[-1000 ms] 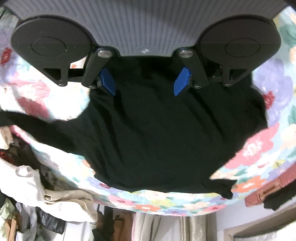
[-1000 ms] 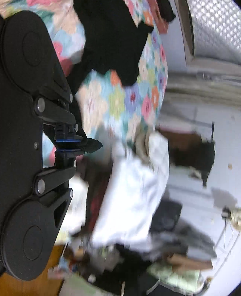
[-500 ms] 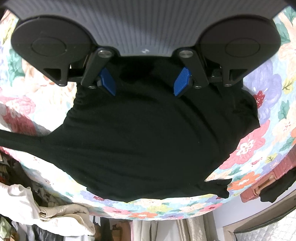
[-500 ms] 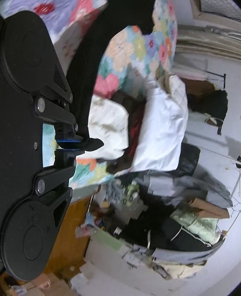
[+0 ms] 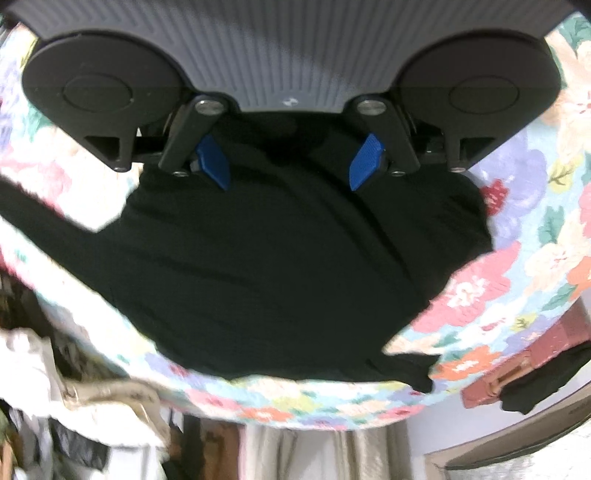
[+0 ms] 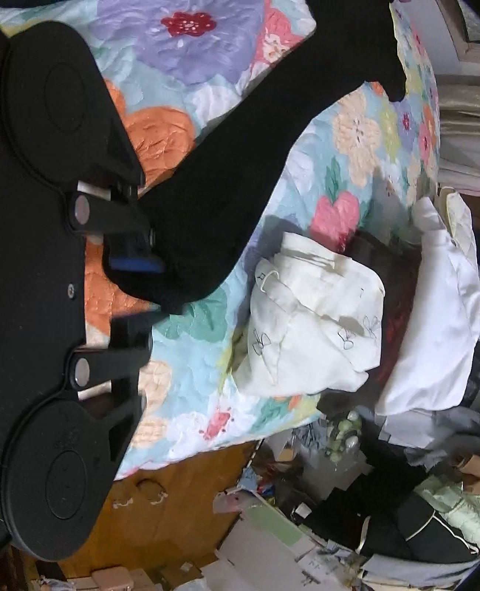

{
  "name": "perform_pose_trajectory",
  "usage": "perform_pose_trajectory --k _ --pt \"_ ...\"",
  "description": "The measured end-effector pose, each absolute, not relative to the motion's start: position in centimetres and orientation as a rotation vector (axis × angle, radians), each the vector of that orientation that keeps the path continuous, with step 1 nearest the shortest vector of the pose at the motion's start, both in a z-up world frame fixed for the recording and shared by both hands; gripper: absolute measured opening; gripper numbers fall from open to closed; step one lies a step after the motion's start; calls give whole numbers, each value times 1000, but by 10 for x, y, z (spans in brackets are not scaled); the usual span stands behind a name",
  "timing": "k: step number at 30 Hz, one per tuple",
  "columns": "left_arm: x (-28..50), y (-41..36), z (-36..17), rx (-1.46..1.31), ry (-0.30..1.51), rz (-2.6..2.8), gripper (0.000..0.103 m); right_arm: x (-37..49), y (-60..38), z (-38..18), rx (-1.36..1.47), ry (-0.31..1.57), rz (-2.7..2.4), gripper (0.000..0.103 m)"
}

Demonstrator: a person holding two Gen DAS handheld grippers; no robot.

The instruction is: Fold clothes

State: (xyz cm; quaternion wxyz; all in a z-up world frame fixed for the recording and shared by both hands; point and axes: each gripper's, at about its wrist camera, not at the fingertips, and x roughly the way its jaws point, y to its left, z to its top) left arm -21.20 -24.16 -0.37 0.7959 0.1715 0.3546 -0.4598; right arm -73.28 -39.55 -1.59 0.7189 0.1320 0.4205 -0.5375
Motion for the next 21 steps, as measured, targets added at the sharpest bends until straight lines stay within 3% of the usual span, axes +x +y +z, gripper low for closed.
perform_pose_trajectory --k 5,10,17,21 --pt "-183 -223 19 268 755 -942 74 -698 -383 41 262 816 -1065 57" --pt "-140 -213 36 167 748 -897 74 -584 -392 101 212 730 -680 59" --pt "-65 -208 56 90 748 -815 74 -362 -395 160 -48 921 -208 60" --pt "-29 -216 55 36 739 -832 71 -246 -403 155 -97 947 -107 62"
